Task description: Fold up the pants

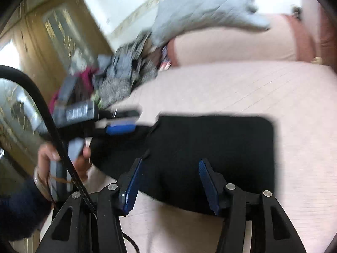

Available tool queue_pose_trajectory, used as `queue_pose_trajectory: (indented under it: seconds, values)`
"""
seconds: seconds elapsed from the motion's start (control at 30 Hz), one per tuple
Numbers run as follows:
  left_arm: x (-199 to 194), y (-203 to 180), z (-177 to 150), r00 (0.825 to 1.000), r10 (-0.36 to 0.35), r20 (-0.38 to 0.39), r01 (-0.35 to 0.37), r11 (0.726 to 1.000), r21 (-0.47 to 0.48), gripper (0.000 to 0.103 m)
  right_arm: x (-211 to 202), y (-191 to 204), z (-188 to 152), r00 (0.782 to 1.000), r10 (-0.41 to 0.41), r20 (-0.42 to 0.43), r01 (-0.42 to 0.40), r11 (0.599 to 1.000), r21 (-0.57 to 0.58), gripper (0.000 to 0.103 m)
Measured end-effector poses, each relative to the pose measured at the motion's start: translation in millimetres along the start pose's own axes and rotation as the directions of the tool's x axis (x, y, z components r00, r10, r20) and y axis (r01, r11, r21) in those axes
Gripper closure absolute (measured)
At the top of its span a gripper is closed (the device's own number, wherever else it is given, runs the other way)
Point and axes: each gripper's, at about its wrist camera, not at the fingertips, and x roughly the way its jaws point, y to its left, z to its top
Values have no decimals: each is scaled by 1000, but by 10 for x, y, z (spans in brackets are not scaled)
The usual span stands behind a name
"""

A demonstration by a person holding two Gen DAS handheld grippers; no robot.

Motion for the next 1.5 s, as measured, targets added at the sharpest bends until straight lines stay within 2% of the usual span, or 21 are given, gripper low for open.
queue_pose_trajectory:
  seconds: [0.13, 0.23, 0.27, 0.3, 0.37, 0.43, 0.47, 0.5, 0.57, 0.73, 0.9, 1.07, 1.17, 1.3, 1.37, 1.5]
  values:
    - [183, -224, -159, 997, 54, -51, -52, 998, 39, 30, -53, -291, 91, 984, -176, -5, 176, 984, 27, 51]
    - [325, -331, -251, 993, 98, -60, -95, 994, 50, 31, 89, -328, 118, 978, -208, -31, 208, 978, 14, 54]
    - [351, -380, -260, 993, 106, -49, -104, 993, 52, 34, 129, -301, 138, 974, -224, -36, 224, 975, 5, 61]
    - [369, -429, -273, 994, 99, -45, -97, 994, 50, 49, 114, -232, 151, 975, -223, -23, 223, 975, 2, 63]
    - [447, -541, -319, 994, 79, -82, -75, 996, 49, 64, 20, -128, 154, 985, -171, 5, 171, 985, -3, 63]
    - [498, -625, -369, 988, 130, -78, -123, 989, 83, 65, 96, -44, 194, 990, -140, -16, 139, 989, -44, 63]
    - [515, -649, -388, 986, 154, -66, -147, 985, 95, 66, 102, -19, 141, 987, -154, -39, 151, 986, -67, 63]
    - [531, -638, -399, 985, 163, -56, -158, 983, 90, 66, 207, -14, 113, 979, -189, -75, 182, 980, -86, 63]
    - [518, -583, -396, 986, 158, -51, -155, 986, 62, 67, 328, -92, 32, 971, -196, -135, 188, 980, -68, 62]
    - [362, -504, -398, 971, 237, -17, -235, 969, 71, 67, 324, -22, 80, 970, -204, -133, 190, 975, -110, 63]
    - [255, -432, -445, 969, 246, -6, -246, 968, 46, 67, 368, 164, 186, 985, -146, -96, 132, 982, -135, 63]
    - [162, -472, -491, 960, 280, 20, -280, 959, 47, 67, 594, 352, 241, 986, -124, -108, 106, 981, -165, 63]
    - [79, -443, -513, 949, 315, 36, -316, 948, 35, 63, 777, 424, 232, 984, -119, -129, 96, 981, -170, 63]
    - [-18, -358, -539, 926, 374, 51, -376, 927, 17, 63, 986, 477, 187, 975, -152, -164, 117, 971, -208, 59]
    - [-76, -304, -561, 920, 387, 58, -387, 922, 2, 63, 961, 508, 218, 974, -155, -167, 116, 968, -222, 59]
    - [-278, -184, -635, 914, 398, 80, -395, 917, -46, 63, 831, 606, 405, 984, -96, -148, 62, 973, -222, 57]
